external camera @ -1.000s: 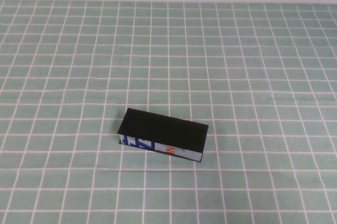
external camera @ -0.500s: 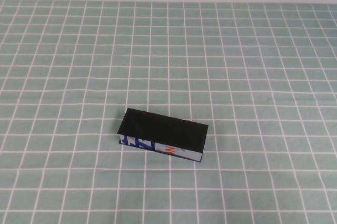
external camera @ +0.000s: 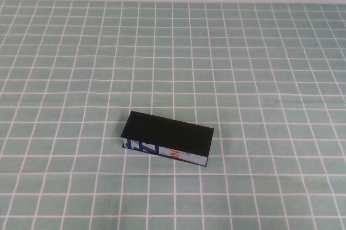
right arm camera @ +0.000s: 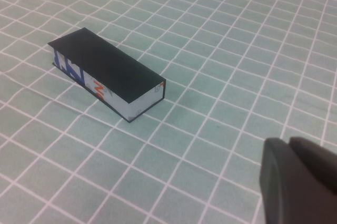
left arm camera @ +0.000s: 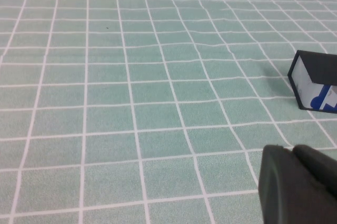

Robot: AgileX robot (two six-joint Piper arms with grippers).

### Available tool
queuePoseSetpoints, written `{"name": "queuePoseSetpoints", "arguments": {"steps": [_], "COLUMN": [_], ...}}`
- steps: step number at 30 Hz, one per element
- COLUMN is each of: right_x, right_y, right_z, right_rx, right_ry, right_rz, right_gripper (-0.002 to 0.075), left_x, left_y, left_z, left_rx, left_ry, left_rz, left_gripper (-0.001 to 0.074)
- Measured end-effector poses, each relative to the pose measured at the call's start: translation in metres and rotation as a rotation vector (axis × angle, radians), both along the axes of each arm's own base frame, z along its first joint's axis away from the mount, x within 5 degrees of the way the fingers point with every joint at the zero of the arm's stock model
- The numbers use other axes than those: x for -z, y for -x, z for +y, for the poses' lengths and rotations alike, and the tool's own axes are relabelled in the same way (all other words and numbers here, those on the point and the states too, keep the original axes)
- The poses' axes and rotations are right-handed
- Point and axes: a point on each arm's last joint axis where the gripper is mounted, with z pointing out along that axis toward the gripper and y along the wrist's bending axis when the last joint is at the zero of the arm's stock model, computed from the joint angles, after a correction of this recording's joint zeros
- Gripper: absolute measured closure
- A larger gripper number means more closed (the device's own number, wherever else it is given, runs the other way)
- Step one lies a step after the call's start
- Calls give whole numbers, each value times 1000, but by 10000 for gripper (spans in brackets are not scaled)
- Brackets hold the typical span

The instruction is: Return glasses to glasses case

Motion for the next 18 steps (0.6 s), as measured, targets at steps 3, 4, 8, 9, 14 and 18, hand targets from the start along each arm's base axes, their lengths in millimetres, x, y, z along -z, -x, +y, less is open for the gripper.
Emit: {"name": "queuePoseSetpoints", "arguments": {"steps": [3,4,8,9,14,18], "right_x": [0,0,0,0,0,0], "right_y": [0,0,0,0,0,0], "right_z": [0,0,0,0,0,0], "right_rx": [0,0,0,0,0,0], "right_ry": [0,0,0,0,0,0], "right_rz": [0,0,0,0,0,0], "right_gripper": [737,737,737,737,737,737], "left_x": [0,0,0,0,0,0], "left_y": [0,0,0,0,0,0], "left_z": [0,0,0,0,0,0], "left_rx": [0,0,0,0,0,-1], "left_ry": [2,2,2,1,1,-5], "left_rz": [2,3,3,4,4,2], "left_gripper": [737,737,737,737,737,737]}}
